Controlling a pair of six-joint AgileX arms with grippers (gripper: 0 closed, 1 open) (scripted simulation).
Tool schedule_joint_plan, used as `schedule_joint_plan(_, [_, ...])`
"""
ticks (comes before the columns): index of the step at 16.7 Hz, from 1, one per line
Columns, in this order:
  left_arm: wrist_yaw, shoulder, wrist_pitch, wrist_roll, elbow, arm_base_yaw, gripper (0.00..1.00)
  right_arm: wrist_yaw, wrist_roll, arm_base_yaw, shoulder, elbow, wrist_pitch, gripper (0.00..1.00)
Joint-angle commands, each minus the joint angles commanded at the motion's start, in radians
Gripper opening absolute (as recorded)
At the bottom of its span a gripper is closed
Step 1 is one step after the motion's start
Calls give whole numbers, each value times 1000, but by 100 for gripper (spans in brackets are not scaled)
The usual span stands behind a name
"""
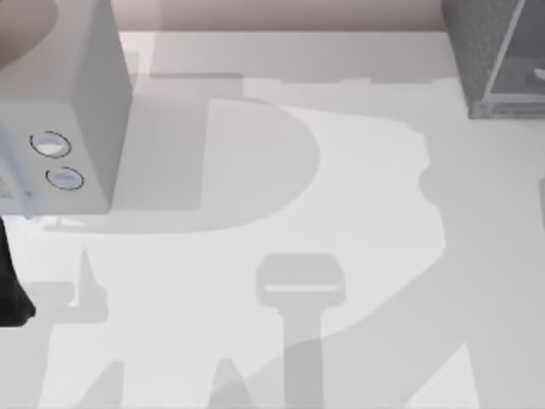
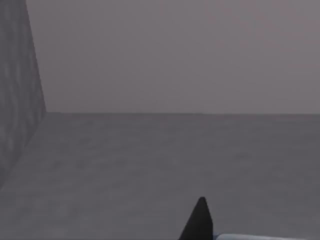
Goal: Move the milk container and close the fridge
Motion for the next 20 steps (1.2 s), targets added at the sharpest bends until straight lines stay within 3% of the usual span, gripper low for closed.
schedule_joint_plan(6, [0,0,0,0,0,0,100,0,0,0,0,0,0,98])
schedule_joint_plan(20, [0,0,0,0,0,0,100,7,17,10,-95,-43,-25,100])
